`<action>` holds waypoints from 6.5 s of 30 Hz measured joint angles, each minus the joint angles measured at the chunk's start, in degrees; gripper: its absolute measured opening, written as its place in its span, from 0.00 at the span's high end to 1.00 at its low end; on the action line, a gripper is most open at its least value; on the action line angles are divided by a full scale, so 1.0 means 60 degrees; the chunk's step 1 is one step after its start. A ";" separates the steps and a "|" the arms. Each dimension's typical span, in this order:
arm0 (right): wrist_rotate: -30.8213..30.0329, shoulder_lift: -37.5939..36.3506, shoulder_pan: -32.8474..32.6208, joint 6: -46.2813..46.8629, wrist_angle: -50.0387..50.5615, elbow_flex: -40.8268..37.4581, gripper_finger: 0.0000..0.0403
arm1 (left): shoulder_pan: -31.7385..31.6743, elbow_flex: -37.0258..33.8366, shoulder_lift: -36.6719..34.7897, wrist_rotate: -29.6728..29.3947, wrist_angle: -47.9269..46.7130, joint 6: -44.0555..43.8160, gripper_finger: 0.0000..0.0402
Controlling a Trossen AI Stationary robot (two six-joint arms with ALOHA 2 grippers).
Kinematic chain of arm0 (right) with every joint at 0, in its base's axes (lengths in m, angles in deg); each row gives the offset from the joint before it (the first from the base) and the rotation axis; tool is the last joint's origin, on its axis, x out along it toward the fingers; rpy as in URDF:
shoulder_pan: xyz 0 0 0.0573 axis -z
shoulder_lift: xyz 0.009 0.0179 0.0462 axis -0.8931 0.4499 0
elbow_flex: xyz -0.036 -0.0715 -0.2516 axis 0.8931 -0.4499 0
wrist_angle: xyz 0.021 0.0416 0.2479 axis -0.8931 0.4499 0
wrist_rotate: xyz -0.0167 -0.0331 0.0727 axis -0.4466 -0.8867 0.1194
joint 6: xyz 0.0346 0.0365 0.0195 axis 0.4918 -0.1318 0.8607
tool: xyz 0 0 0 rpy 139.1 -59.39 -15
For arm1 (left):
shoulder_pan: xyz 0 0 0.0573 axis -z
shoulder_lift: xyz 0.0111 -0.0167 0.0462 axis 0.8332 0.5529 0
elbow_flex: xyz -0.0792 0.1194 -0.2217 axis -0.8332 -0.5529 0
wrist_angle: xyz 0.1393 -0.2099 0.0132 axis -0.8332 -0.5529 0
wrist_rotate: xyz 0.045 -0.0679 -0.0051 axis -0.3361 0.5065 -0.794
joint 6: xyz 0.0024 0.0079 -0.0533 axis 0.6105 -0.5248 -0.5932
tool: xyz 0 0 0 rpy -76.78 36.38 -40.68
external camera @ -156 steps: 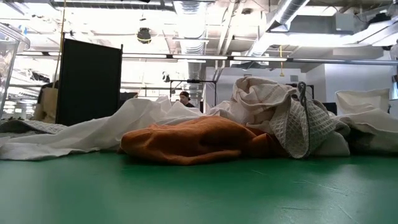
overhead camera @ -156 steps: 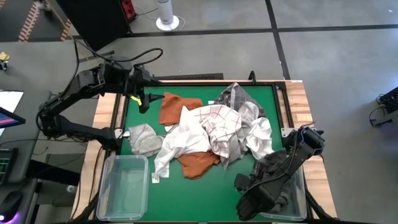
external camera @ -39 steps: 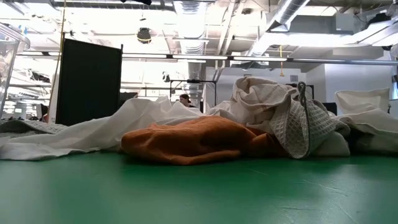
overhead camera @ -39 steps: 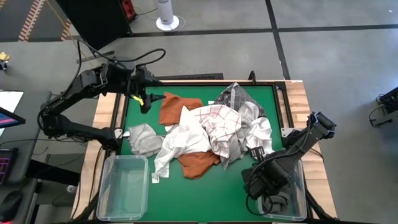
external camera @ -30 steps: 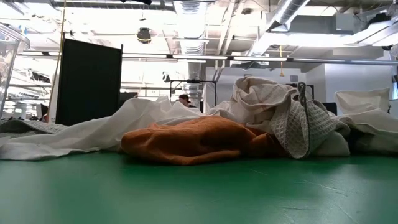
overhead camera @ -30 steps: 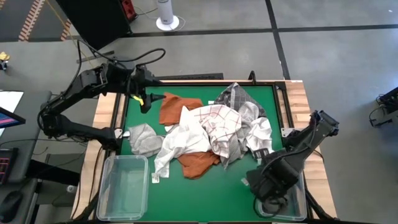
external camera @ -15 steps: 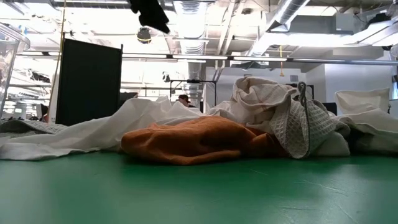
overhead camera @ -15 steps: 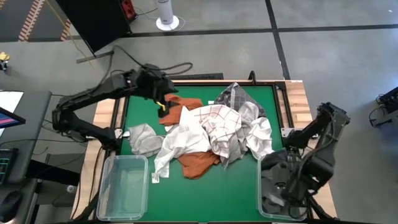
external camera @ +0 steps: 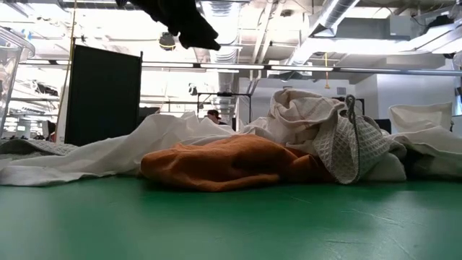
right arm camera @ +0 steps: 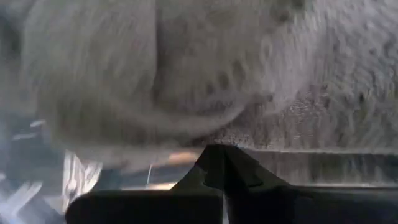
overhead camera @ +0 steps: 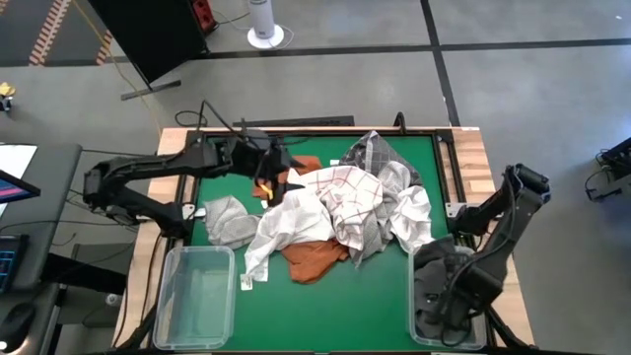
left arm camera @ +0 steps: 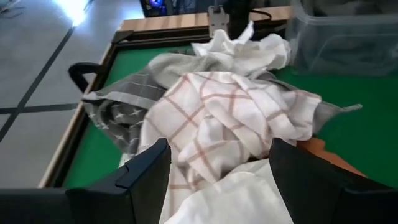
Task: Sort towels by color in basket
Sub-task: Put the gray towel into the right transparent bin, then put the white towel into the left transparent bin
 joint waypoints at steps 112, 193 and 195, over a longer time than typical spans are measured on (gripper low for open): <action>-0.5750 -0.0011 0.1804 0.3593 0.1970 0.1795 0.82 | 0.4270 -0.2985 -0.2335 -0.3529 0.0404 -0.1120 0.35; -1.3069 -0.0025 0.5780 -0.5265 -0.4794 -0.0299 0.82 | 0.4758 -0.0286 -0.5221 0.3544 -0.5659 -0.4744 1.00; -1.3067 -0.0025 0.5656 -0.5217 -0.4770 -0.0299 0.82 | 0.5103 -0.0289 -0.5015 0.3516 -0.5986 -0.5161 1.00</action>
